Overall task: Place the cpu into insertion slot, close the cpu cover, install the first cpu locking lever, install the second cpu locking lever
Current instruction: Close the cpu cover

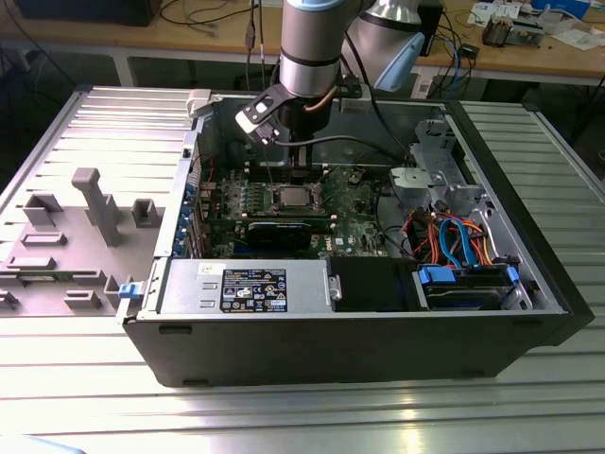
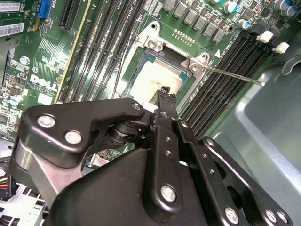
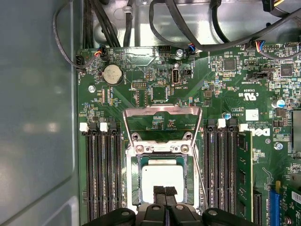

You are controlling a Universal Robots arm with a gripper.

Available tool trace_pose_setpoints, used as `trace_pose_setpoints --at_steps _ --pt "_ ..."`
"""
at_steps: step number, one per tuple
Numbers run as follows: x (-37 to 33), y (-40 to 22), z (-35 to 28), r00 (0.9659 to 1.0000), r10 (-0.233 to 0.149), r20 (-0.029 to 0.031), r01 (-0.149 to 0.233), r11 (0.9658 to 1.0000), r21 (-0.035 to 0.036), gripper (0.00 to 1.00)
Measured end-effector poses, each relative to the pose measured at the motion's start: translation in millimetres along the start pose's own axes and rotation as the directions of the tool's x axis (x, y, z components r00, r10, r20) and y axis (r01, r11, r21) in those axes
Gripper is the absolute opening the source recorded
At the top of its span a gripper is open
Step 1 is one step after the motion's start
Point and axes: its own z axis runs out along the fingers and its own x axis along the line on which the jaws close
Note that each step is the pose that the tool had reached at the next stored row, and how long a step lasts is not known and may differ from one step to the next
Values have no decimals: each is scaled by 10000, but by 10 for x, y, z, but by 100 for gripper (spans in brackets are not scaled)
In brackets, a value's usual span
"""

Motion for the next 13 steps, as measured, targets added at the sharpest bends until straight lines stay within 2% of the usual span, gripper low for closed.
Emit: trace_pose_setpoints --at_steps 13 --pt "1 -1 -53 10000 0 -21 0 10000 0 11"
